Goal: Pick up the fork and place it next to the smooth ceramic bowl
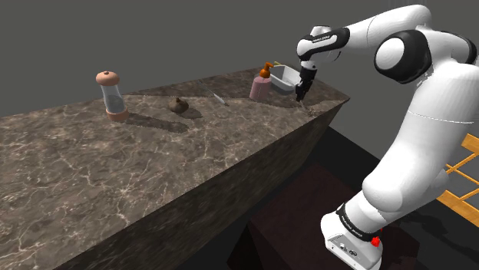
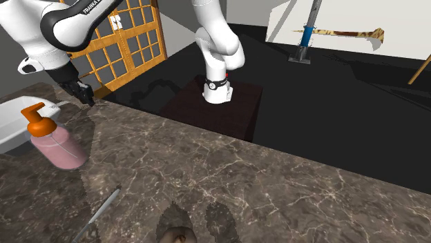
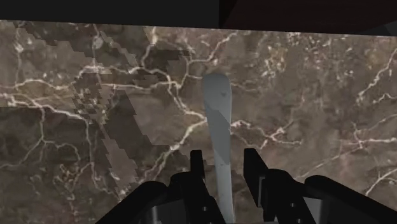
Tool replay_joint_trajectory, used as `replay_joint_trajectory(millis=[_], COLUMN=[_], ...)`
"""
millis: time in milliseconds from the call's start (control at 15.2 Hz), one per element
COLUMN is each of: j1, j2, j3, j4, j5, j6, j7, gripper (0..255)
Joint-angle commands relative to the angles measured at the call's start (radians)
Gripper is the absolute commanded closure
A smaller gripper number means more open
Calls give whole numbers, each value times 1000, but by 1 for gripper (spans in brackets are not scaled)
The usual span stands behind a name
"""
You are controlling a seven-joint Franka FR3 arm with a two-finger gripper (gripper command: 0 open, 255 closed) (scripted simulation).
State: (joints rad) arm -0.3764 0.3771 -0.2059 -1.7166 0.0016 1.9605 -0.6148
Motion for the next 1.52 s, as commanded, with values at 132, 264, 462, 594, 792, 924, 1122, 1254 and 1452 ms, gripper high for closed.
replay_joint_trajectory(millis=[132,264,462,594,792,924,1122,1254,1452], j1=[-2,-3,-4,-4,-4,-3,-3,-4,-1], j2=[21,34,44,44,44,44,44,44,16], j3=[1,2,4,4,4,4,4,4,2], j4=[-25,-35,-43,-43,-43,-42,-42,-43,21], j5=[4,6,8,8,8,8,8,8,2], j6=[46,68,86,86,86,86,85,86,-5], j7=[-1,-1,-1,-1,-1,0,0,-1,2], gripper=[255,255,255,255,255,0,0,0,0])
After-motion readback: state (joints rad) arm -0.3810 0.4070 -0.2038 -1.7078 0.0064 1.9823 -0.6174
